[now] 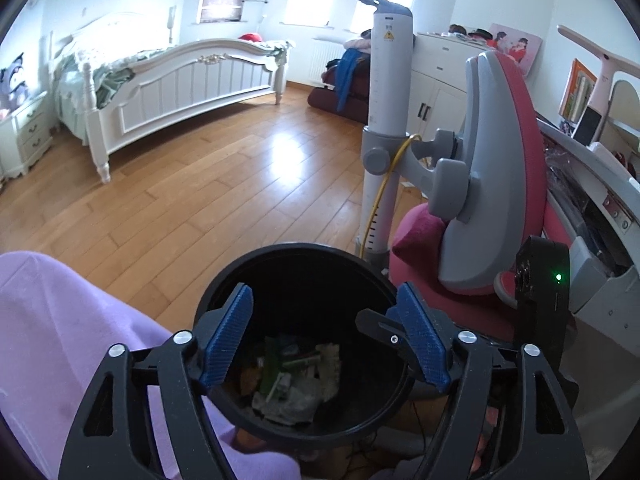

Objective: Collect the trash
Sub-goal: 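Grasp the gold snack wrapper with the left tool while the right tool grasps the eye-drop bottle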

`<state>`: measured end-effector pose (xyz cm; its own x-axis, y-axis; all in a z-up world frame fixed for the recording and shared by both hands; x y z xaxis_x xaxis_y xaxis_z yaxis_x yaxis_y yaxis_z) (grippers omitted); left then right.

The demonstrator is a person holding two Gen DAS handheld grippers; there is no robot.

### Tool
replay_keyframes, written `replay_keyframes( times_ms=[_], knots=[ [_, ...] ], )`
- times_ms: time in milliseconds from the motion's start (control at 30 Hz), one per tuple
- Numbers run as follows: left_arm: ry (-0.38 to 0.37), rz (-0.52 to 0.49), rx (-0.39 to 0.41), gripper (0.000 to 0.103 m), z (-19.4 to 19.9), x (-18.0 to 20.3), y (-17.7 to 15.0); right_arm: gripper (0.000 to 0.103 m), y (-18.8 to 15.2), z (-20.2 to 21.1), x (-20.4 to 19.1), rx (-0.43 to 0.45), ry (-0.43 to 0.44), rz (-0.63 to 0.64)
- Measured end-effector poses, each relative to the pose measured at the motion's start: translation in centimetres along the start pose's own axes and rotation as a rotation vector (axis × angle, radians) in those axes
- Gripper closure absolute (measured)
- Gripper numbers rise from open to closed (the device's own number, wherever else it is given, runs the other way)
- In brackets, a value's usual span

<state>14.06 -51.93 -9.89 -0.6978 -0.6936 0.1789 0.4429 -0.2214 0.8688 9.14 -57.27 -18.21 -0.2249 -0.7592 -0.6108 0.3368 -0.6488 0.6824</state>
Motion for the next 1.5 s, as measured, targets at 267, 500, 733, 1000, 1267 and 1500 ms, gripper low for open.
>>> replay_keyframes(
  times_ms=[267,500,733,1000,1267,1500],
  knots=[
    [0.062,0.030,0.075,0.011,5.5,-2.7,1.3,0.034,-0.6,0.3,-4.3,-0.015,0.043,0.045],
    [0.145,0.099,0.112,0.011,10.8,-8.5,1.1,0.032,-1.8,0.0,-10.7,-0.044,0.140,0.137],
    [0.227,0.138,0.139,0.011,16.5,-15.4,0.4,0.026,-4.2,-0.8,-18.0,-0.105,0.238,0.255],
    [0.388,0.204,0.116,0.011,22.1,-28.3,-1.9,0.026,-7.7,-3.6,-26.4,-0.216,0.344,0.465],
    [0.513,0.312,0.065,0.011,24.4,-40.3,-3.9,0.026,-11.5,-7.8,-32.8,-0.327,0.410,0.669],
    [0.504,0.246,-0.069,0.011,20.0,-44.5,-4.9,0.027,-14.6,-11.6,-37.0,-0.453,0.449,0.843]
  ],
)
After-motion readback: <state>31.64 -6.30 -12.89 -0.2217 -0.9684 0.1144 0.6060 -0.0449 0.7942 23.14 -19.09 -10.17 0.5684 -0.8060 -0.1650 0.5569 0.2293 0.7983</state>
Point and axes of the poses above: each gripper's, at about its wrist camera, not at the fingertips, and z roughly against the way its jaws point, x to its right, y to its top, the point moved 8 cm from there along -z, roughly the way its jaws point, and after that the axes turned 14 degrees about x, right-handed, at the moved point
